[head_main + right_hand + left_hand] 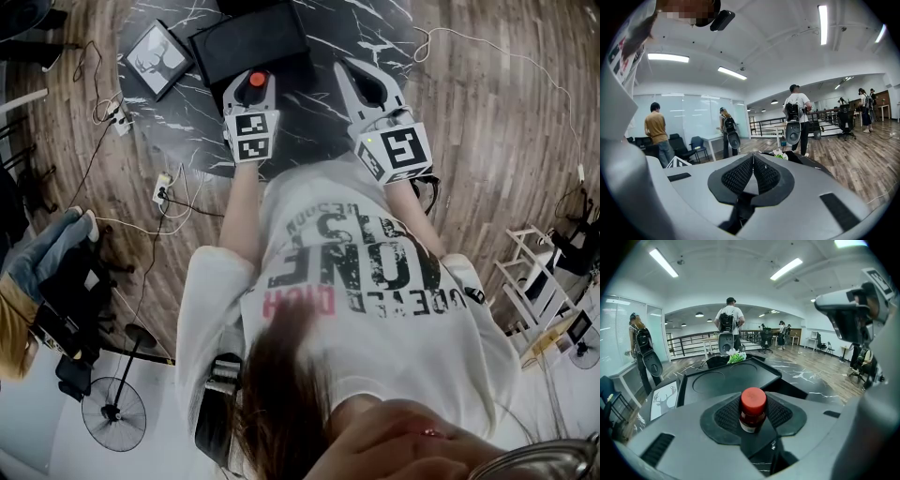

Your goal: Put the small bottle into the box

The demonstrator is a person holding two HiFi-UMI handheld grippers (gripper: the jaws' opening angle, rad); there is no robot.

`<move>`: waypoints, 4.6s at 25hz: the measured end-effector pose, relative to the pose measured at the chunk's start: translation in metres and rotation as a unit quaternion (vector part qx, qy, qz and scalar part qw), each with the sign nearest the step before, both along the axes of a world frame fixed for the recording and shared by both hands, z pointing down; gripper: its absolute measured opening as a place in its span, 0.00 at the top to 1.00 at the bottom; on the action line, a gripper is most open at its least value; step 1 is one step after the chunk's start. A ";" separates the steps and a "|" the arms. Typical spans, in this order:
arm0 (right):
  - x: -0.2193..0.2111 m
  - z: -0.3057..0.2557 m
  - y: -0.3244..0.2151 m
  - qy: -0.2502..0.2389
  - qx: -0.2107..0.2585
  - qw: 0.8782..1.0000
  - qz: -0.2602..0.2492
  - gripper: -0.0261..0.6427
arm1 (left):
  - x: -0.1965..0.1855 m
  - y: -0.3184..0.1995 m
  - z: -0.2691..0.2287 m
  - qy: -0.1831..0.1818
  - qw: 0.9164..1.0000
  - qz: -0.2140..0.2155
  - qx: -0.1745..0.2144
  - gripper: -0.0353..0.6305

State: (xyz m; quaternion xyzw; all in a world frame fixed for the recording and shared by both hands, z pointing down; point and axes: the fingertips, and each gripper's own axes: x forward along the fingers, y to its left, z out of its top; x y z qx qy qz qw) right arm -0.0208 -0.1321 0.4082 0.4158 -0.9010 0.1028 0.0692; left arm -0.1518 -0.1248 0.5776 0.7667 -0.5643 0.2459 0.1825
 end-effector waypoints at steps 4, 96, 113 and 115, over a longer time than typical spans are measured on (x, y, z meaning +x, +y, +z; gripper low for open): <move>0.000 -0.001 0.001 0.001 0.001 1.000 0.001 0.96 | -0.001 -0.002 -0.001 0.005 1.000 -0.002 -0.001 0.73; -0.001 -0.020 0.021 -0.015 0.024 1.000 -0.003 0.96 | -0.015 0.010 -0.050 0.040 0.997 -0.041 0.051 0.83; -0.004 -0.025 0.022 -0.014 0.029 0.999 -0.005 0.96 | -0.018 0.007 -0.069 0.041 0.996 -0.042 0.074 0.94; -0.005 -0.026 0.022 -0.013 0.031 0.999 -0.005 0.96 | -0.017 0.006 -0.073 0.042 0.995 -0.040 0.080 0.94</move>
